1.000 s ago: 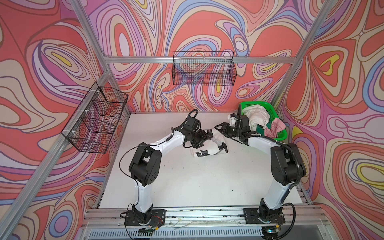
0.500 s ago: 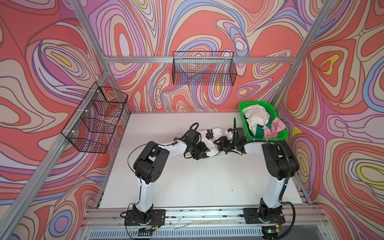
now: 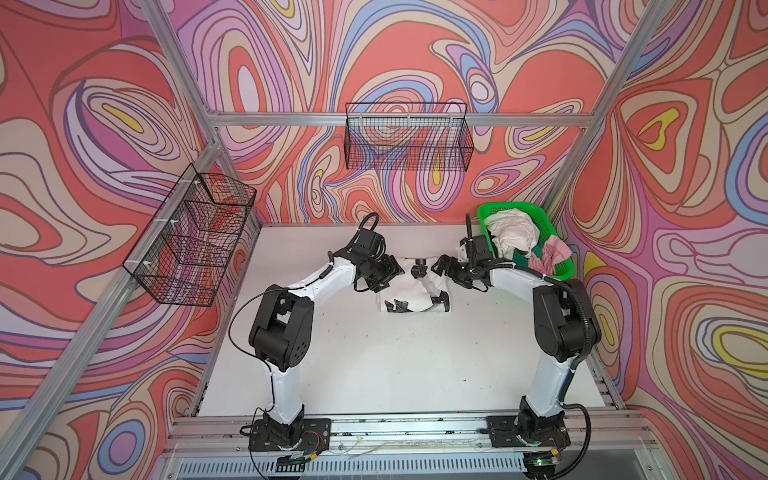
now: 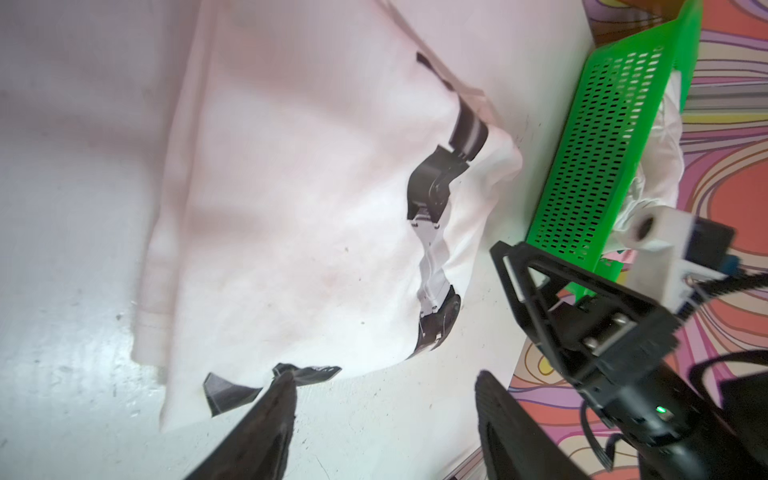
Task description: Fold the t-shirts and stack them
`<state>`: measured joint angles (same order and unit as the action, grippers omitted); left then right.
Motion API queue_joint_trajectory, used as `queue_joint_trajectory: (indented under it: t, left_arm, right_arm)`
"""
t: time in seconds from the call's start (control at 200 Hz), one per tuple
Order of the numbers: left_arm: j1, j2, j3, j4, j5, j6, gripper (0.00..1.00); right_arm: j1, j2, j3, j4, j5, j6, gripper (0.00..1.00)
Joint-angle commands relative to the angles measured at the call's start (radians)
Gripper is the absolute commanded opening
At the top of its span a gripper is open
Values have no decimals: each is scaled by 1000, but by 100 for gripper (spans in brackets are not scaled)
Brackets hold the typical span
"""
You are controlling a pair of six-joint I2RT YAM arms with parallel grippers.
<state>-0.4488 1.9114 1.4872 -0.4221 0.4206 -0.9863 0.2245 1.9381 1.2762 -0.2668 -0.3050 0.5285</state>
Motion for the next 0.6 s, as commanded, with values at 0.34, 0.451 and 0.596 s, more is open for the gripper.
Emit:
queue_joint_trajectory:
  t: [0.34, 0.451, 0.596]
  left_arm:
    - [134, -178, -66, -292, -185, 214, 72]
    - [197, -273, -168, -320, -190, 233, 72]
    - [312, -456, -323, -340, -196, 257, 72]
  right_arm:
    - [179, 181, 152, -161, 164, -29, 58]
    - [249, 217, 151, -158, 178, -5, 54]
    - [361, 290, 211, -170, 178, 28, 52]
